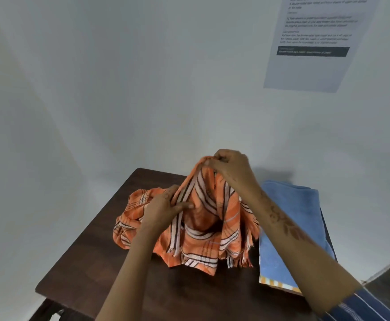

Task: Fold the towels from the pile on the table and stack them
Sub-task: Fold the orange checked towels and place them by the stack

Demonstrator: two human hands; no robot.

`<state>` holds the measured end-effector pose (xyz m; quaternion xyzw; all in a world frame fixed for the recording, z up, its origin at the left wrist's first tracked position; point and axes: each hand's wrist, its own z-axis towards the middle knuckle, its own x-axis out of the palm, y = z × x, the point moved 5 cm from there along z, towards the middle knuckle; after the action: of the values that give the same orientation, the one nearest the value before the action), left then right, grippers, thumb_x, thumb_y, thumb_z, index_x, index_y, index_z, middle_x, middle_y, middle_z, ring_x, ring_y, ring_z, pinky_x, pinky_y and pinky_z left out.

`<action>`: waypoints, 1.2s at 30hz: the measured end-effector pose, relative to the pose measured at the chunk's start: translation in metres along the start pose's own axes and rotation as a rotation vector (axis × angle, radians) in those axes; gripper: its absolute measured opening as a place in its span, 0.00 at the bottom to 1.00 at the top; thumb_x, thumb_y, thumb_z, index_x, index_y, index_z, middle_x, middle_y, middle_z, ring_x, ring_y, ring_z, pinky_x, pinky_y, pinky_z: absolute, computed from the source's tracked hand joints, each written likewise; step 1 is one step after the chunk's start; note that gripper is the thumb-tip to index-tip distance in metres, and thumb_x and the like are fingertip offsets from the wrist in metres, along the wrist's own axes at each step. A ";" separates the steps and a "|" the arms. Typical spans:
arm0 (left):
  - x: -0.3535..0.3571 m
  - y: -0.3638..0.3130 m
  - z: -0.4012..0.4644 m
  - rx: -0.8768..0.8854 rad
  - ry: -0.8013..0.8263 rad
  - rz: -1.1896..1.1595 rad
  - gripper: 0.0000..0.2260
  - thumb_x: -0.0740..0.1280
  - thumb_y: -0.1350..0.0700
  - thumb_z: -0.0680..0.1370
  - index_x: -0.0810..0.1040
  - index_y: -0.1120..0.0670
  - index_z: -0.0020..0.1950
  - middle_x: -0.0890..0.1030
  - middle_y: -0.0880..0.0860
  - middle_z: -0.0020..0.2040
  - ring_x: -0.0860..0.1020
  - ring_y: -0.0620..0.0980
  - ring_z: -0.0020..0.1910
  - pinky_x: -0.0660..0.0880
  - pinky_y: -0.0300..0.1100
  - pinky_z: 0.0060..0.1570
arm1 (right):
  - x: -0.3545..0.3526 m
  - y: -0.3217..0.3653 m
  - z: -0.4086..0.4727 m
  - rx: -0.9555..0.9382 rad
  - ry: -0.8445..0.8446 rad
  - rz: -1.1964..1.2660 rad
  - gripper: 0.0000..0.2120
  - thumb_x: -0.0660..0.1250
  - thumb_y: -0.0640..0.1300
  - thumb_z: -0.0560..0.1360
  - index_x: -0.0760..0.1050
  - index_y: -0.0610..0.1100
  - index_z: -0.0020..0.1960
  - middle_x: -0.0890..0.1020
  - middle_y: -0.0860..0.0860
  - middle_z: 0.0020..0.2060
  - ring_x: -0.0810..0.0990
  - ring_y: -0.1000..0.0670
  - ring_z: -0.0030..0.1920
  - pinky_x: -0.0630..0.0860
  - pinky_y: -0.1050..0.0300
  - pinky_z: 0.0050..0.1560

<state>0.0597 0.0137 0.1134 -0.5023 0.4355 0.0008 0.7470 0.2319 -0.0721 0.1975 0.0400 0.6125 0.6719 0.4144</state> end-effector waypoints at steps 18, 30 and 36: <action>0.033 -0.006 -0.016 -0.220 0.023 -0.039 0.05 0.67 0.50 0.76 0.73 0.48 0.49 0.81 0.49 0.40 0.80 0.46 0.35 0.75 0.36 0.31 | 0.047 -0.109 -0.097 0.665 -0.059 0.637 0.16 0.68 0.34 0.72 0.73 0.44 0.57 0.80 0.43 0.49 0.82 0.42 0.47 0.81 0.48 0.45; 0.086 -0.023 -0.049 -0.226 0.212 -0.226 0.08 0.68 0.61 0.76 0.73 0.52 0.51 0.82 0.48 0.35 0.82 0.46 0.33 0.81 0.39 0.36 | 0.024 -0.121 -0.123 0.585 -0.218 0.573 0.13 0.70 0.32 0.70 0.76 0.44 0.52 0.82 0.46 0.45 0.82 0.50 0.44 0.79 0.62 0.40; 0.092 -0.029 -0.059 -0.253 0.243 -0.424 0.06 0.68 0.63 0.75 0.77 0.53 0.49 0.81 0.51 0.35 0.82 0.46 0.34 0.81 0.40 0.37 | 0.032 -0.112 -0.135 0.406 -0.169 0.308 0.17 0.69 0.33 0.71 0.74 0.54 0.49 0.80 0.51 0.40 0.80 0.54 0.41 0.77 0.65 0.35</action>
<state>0.0917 -0.0851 0.0685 -0.6681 0.4034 -0.1614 0.6040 0.1926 -0.1699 0.0537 0.2710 0.6845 0.5849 0.3404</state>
